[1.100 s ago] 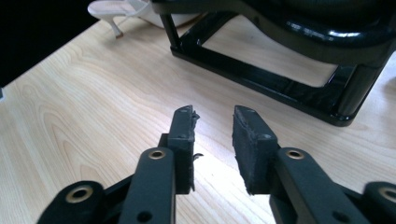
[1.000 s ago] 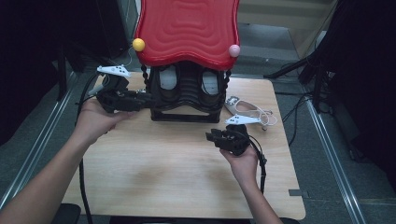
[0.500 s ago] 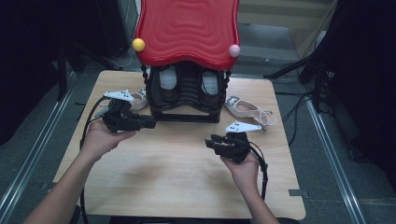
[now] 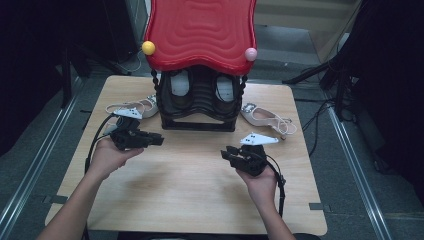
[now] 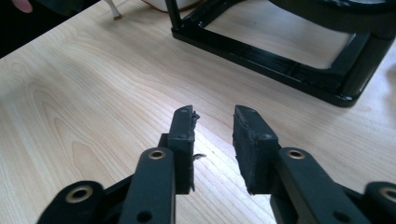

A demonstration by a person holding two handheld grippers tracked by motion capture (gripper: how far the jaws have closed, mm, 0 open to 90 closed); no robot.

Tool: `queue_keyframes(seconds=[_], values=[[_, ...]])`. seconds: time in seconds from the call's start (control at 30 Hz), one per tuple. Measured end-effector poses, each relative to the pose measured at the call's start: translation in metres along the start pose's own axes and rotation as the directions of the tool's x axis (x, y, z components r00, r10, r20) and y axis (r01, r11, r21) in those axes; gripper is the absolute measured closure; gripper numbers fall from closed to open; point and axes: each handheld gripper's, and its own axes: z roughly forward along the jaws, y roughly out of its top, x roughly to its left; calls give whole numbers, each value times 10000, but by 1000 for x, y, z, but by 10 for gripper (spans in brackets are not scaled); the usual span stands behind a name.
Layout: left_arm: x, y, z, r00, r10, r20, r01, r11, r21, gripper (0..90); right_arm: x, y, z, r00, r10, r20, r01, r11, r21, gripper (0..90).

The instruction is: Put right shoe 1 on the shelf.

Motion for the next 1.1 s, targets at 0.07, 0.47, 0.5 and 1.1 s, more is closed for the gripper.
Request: queue_keyframes(seconds=[0.07, 0.47, 0.5, 1.1], values=[[6, -7, 0, 9999, -120, -39, 119, 9999, -107, 806, 3, 0, 1, 9999, -126, -27, 126, 9999, 23, 741], [28, -28, -13, 9969, -581, -537, 568, 9981, -244, 893, 3, 1, 3, 9999, 139, -11, -139, 9988, 461, 900], [30, -29, -14, 9962, -649, -578, 635, 9977, -255, 893, 2, 1, 3, 9999, 138, 6, -138, 9985, 525, 900], [61, -41, -35, 9890, -1112, -974, 1064, 9929, -537, 898, -12, -1, 2, 9981, 553, 254, -569, 9960, 685, 877]])
